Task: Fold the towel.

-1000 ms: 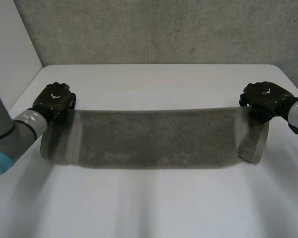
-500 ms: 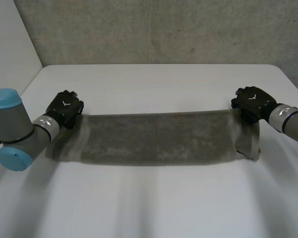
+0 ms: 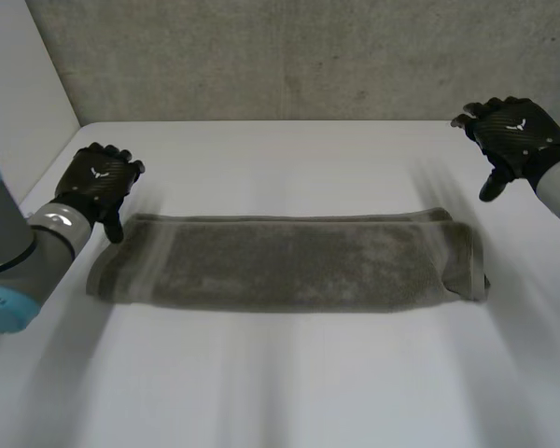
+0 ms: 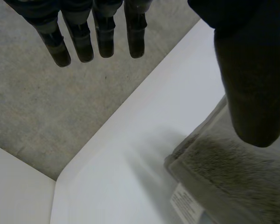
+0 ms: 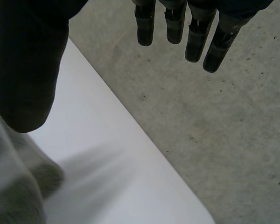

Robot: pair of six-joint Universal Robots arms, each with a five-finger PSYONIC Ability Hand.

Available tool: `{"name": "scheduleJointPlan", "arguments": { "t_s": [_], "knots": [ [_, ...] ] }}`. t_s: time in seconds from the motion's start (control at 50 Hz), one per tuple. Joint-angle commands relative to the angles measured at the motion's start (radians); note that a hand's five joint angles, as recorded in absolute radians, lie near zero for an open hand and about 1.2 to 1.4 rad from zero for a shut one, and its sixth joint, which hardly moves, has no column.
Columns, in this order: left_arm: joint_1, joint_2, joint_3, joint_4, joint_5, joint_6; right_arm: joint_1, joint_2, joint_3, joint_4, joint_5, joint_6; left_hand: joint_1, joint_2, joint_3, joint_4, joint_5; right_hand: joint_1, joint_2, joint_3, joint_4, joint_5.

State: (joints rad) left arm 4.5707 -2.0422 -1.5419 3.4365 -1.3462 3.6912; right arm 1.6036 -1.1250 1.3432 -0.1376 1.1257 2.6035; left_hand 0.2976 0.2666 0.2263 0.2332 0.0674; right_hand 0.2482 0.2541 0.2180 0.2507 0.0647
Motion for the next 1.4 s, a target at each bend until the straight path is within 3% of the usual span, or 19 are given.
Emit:
{"name": "scheduleJointPlan", "arguments": {
  "t_s": [0.02,0.14,0.24,0.52,0.58,0.62,0.7,0.88,0.92,0.94,0.96,0.98,1.08,1.26,1.32,1.36,1.38,1.4],
  "knots": [
    [0.002,0.155,-0.203,0.01,0.03,-0.019,-0.002,-0.189,0.278,0.041,-0.001,0.032,-0.099,-0.068,-0.052,-0.059,-0.043,-0.074,-0.08,-0.043,-0.076,-0.065],
    [0.005,0.172,-0.302,0.013,0.07,-0.02,-0.021,-0.205,0.376,0.05,0.002,0.027,-0.09,-0.059,-0.052,-0.059,-0.034,-0.074,-0.08,-0.043,-0.076,-0.065],
    [0.013,0.152,-0.326,0.015,0.071,-0.02,-0.028,-0.197,0.438,0.039,-0.003,0.017,-0.075,-0.044,-0.052,-0.059,-0.02,0.078,0.072,-0.043,-0.076,0.086],
    [0.031,0.039,-0.304,0.075,0.062,-0.011,-0.039,0.001,0.43,-0.03,0.0,-0.109,-0.025,0.006,-0.052,-0.059,0.03,0.486,0.48,-0.043,-0.076,0.495],
    [0.03,0.021,-0.296,0.081,0.061,-0.008,-0.041,0.037,0.409,-0.031,0.005,-0.12,-0.025,0.006,-0.052,-0.059,0.03,0.627,0.621,-0.043,-0.076,0.635],
    [0.03,0.01,-0.293,0.082,0.061,-0.008,-0.044,0.056,0.39,-0.033,0.014,-0.14,-0.025,0.006,-0.052,-0.059,0.03,0.904,0.898,-0.043,-0.076,0.913],
    [0.033,-0.009,-0.279,0.086,0.058,-0.007,-0.073,0.057,0.376,-0.036,0.014,-0.178,-0.022,0.009,-0.052,-0.059,0.033,1.147,1.141,-0.043,-0.076,1.156],
    [0.053,-0.01,-0.277,0.086,0.055,-0.007,-0.175,0.033,0.353,-0.027,-0.035,-0.272,-0.022,0.009,-0.052,-0.059,0.033,1.148,1.142,-0.043,-0.076,1.157],
    [0.057,-0.01,-0.277,0.086,0.055,-0.007,-0.182,0.027,0.358,-0.022,-0.063,-0.29,-0.022,0.009,-0.052,-0.059,0.033,0.793,0.787,-0.043,-0.076,0.802],
    [0.057,-0.01,-0.277,0.086,0.055,-0.007,-0.182,0.027,0.358,-0.022,-0.063,-0.29,-0.022,0.009,-0.052,-0.059,0.033,0.791,0.785,-0.043,-0.076,0.8],
    [0.059,-0.01,-0.277,0.086,0.055,-0.007,-0.18,0.027,0.366,-0.019,-0.075,-0.29,-0.022,0.009,-0.052,-0.059,0.033,0.428,0.422,-0.043,-0.076,0.437],
    [0.059,-0.01,-0.277,0.086,0.055,-0.007,-0.176,0.027,0.37,-0.014,-0.081,-0.287,-0.022,0.009,-0.052,-0.059,0.033,0.287,0.282,-0.043,-0.076,0.296],
    [0.057,-0.01,-0.282,0.086,0.055,-0.007,-0.172,0.024,0.392,-0.01,-0.09,-0.281,-0.022,0.009,-0.052,-0.059,0.033,0.21,0.204,-0.043,-0.076,0.219],
    [0.054,-0.01,-0.293,0.084,0.058,-0.007,-0.185,0.031,0.404,-0.011,-0.096,-0.283,-0.025,0.006,-0.052,-0.059,0.03,0.295,0.289,-0.043,-0.076,0.304],
    [0.056,-0.009,-0.293,0.084,0.058,-0.007,-0.188,0.036,0.401,-0.019,-0.095,-0.283,-0.025,0.006,-0.052,-0.059,0.03,0.483,0.477,-0.043,-0.076,0.492],
    [0.059,-0.007,-0.293,0.084,0.059,-0.007,-0.205,0.037,0.392,-0.022,-0.086,-0.284,-0.028,0.003,-0.052,-0.059,0.027,0.81,0.804,-0.043,-0.076,0.819],
    [0.059,-0.007,-0.293,0.084,0.059,-0.007,-0.205,0.037,0.392,-0.022,-0.086,-0.284,-0.028,0.003,-0.052,-0.059,0.027,0.812,0.806,-0.043,-0.076,0.82],
    [0.062,-0.006,-0.293,0.084,0.059,-0.007,-0.23,0.037,0.389,-0.02,-0.087,-0.284,-0.028,0.003,-0.052,-0.059,0.027,0.989,0.983,-0.043,-0.076,0.998]
  ]
}}
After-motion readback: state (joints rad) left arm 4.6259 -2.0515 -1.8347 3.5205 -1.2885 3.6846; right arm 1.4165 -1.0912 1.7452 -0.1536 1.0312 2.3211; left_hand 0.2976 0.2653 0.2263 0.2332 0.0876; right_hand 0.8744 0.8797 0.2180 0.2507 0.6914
